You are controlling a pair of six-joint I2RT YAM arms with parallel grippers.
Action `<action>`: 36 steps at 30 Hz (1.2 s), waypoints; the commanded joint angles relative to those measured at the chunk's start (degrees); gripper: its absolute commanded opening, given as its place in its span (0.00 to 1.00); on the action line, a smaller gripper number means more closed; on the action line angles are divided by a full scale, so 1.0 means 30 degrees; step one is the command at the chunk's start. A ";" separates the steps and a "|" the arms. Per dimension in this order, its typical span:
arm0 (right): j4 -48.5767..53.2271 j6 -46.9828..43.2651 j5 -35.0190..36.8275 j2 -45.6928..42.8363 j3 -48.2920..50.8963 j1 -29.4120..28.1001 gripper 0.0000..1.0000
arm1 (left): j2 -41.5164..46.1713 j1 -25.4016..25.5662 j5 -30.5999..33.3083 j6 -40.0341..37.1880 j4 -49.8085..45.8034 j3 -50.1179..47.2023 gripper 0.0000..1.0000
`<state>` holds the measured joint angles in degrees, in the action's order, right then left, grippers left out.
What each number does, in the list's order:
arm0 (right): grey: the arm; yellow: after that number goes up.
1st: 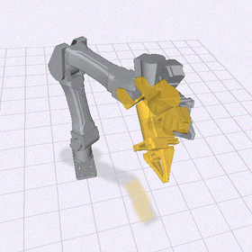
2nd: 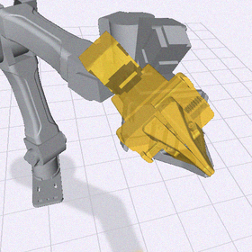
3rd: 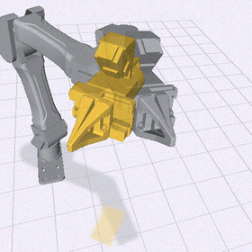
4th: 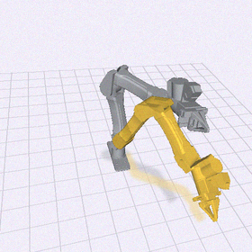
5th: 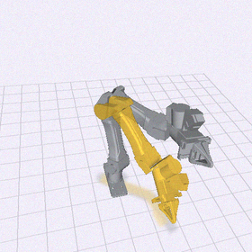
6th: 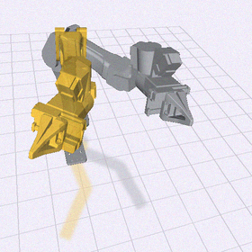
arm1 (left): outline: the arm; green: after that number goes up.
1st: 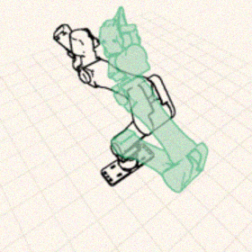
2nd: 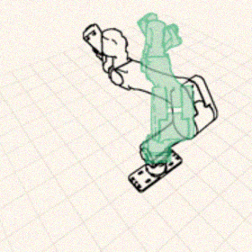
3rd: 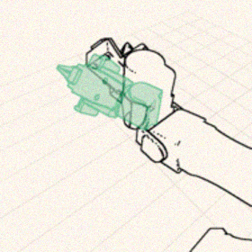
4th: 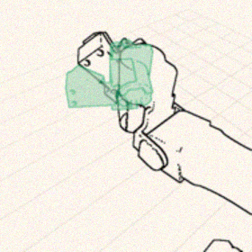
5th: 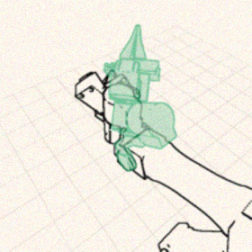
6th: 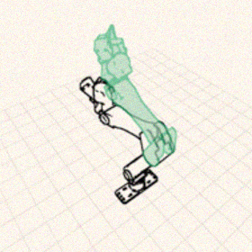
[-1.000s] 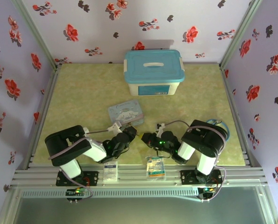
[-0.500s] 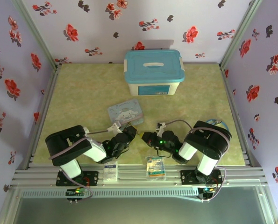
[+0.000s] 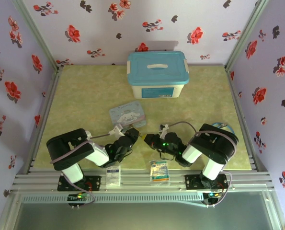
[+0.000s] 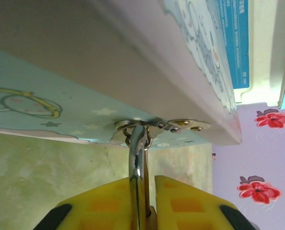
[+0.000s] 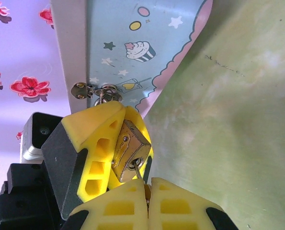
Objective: Unlock the padlock with the key
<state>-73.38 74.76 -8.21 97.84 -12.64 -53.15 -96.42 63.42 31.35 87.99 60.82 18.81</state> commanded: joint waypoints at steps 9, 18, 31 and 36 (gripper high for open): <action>-0.2022 -0.0487 -0.0582 -0.0429 -0.0861 -0.0017 0.00 | -0.0386 0.0478 -0.1740 0.0348 0.2103 0.0281 0.13; -0.2023 -0.0481 -0.0399 -0.0058 -0.0790 -0.0215 0.00 | -0.0945 0.0447 -0.1719 0.0600 0.2082 0.0202 0.22; -0.2026 -0.0060 0.0310 0.0214 -0.0744 -0.0243 0.00 | -0.1345 0.0410 -0.1732 0.0935 0.2753 0.0278 0.02; -0.1999 -0.0153 0.1725 -0.0675 -0.0753 -0.0730 0.00 | -0.1098 0.0409 -0.1610 0.1135 0.2660 0.0651 0.00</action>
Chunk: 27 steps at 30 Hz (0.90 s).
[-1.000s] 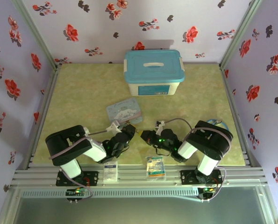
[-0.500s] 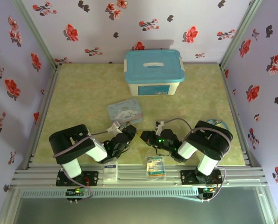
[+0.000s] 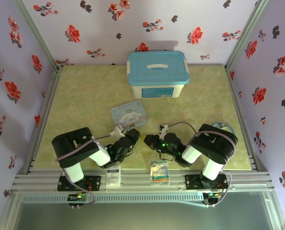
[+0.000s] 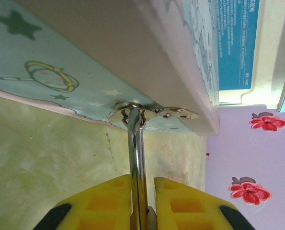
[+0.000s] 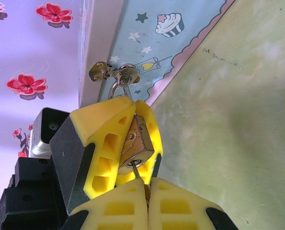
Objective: Unlock the padlock with the key
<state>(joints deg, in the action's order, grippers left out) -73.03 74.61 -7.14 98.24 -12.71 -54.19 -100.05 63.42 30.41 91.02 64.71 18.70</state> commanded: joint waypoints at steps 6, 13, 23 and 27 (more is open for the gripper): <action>-0.2139 0.0419 0.3949 -0.0207 -0.0695 -0.1082 0.00 | -0.0227 0.0539 -0.1174 0.1069 0.1259 0.1599 0.00; -0.2121 0.0125 0.5773 0.0288 -0.1619 -0.1855 0.00 | -0.0313 0.0641 -0.0829 0.1390 0.1461 0.1648 0.00; -0.2110 0.0859 0.7301 0.1036 -0.2610 -0.2854 0.00 | -0.1174 0.0888 -0.0731 0.2219 0.2014 0.1736 0.00; -0.2139 0.1377 0.6512 0.2236 -0.3467 -0.3212 0.00 | -0.1271 0.0980 -0.0964 0.2209 0.2106 0.1853 0.00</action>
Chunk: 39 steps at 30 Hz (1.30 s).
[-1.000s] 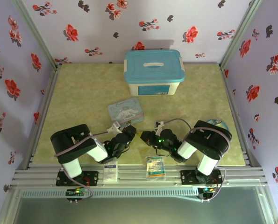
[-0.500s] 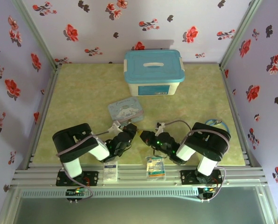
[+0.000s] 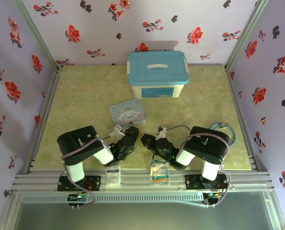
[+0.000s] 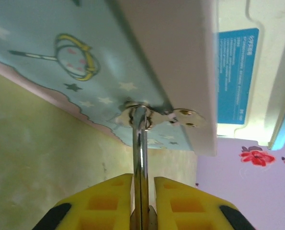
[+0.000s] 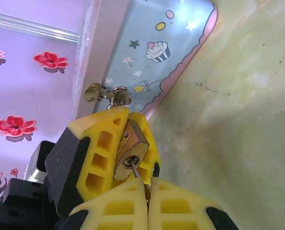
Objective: Unlock the padlock with the key
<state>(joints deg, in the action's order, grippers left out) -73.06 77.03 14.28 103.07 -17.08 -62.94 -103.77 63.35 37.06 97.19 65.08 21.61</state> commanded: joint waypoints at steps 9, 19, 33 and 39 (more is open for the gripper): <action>-0.2128 0.1082 -0.3772 -0.0152 -0.1137 0.1031 0.00 | -0.0152 0.1082 -0.3450 0.0713 0.2887 0.0313 0.00; -0.2132 0.2340 -0.6380 -0.0839 -0.0876 0.2315 0.00 | -0.0211 0.1090 -0.4110 0.0518 0.2977 0.0852 0.00; -0.2131 0.2952 -0.9102 -0.1232 -0.1036 0.4217 0.00 | -0.0014 0.1232 -0.4465 0.0684 0.3067 0.1068 0.00; -0.2109 0.2219 -0.6739 -0.0753 -0.1782 0.3191 0.00 | -0.0066 0.1345 -0.4589 0.0874 0.3074 0.1424 0.00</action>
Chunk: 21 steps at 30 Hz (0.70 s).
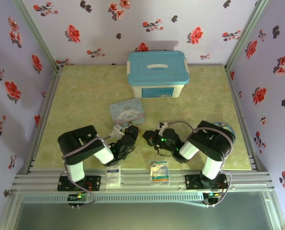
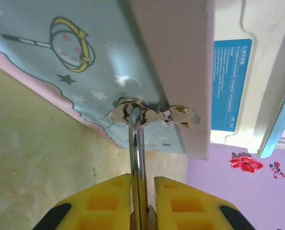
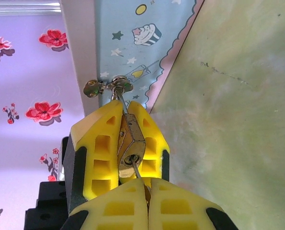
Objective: Unlock the padlock with the key
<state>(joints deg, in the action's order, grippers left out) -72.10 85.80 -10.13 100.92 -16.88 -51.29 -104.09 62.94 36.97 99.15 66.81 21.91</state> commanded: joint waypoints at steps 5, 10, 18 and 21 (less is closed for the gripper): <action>-0.1917 -0.1245 0.3316 0.0621 -0.2448 -0.1463 0.00 | 0.0012 0.1594 -0.4545 0.0332 0.2487 0.1309 0.00; -0.2000 -0.1274 0.3463 0.1239 -0.3072 -0.1579 0.00 | -0.0390 0.1752 -0.4517 0.0627 0.2517 0.1397 0.00; 0.1088 -0.2693 0.4058 -0.0797 -0.3148 -0.1755 0.00 | -0.0816 0.1881 -0.4501 0.0879 0.2616 0.1425 0.00; 0.1596 -0.3542 0.3892 -0.0786 -0.3449 -0.1820 0.00 | -0.0781 0.1931 -0.4509 0.0803 0.2605 0.1493 0.00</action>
<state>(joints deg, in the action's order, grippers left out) -63.64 79.37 1.37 99.85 -20.38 -56.38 -106.34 62.94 40.29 100.42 66.43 22.79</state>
